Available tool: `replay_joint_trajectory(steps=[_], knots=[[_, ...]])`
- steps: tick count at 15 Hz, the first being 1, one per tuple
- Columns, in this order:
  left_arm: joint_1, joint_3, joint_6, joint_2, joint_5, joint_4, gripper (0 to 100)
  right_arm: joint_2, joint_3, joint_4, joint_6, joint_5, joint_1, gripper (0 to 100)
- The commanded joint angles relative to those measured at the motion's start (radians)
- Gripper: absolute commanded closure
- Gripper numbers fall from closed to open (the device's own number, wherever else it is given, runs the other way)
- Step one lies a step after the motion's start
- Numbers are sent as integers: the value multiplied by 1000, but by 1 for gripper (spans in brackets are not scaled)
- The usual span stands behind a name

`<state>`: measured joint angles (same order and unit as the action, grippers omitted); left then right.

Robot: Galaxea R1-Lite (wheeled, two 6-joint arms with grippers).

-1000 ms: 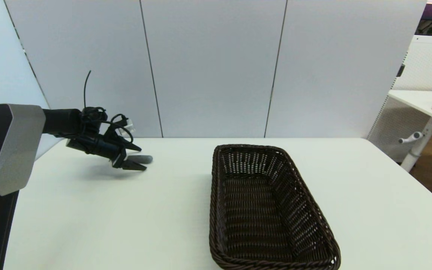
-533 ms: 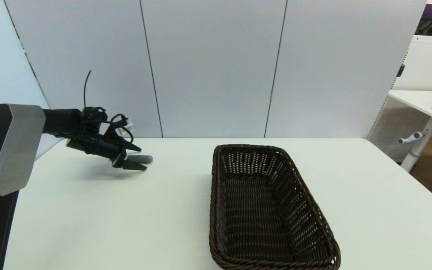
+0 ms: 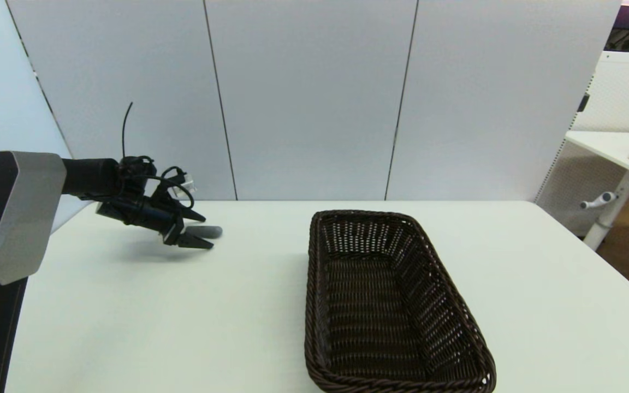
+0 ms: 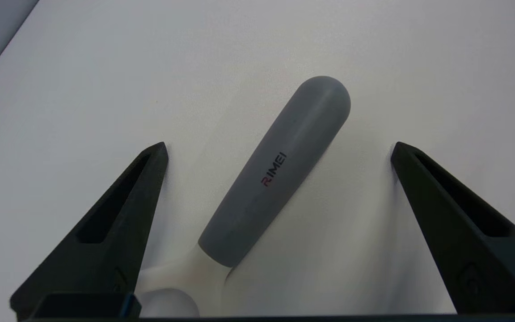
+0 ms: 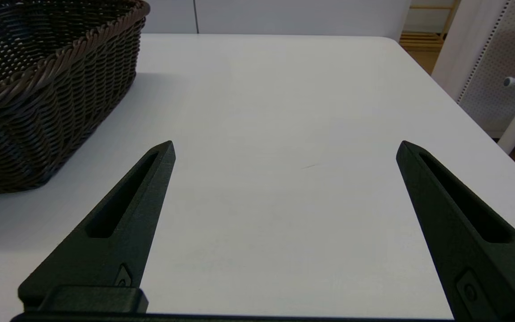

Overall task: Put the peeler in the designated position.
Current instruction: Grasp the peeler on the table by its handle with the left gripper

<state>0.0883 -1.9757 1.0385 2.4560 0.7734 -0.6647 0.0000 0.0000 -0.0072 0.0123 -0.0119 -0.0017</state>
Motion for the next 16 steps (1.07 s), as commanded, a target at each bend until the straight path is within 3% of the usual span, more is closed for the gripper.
replay_joint_trajectory(steps=[1,16], knots=[[-1,0,8,0,4,-4,100,0,0,0,0,0,0,0],[-18,0,5,-89,0,-24,100,0,0,0,0,0,0,0]])
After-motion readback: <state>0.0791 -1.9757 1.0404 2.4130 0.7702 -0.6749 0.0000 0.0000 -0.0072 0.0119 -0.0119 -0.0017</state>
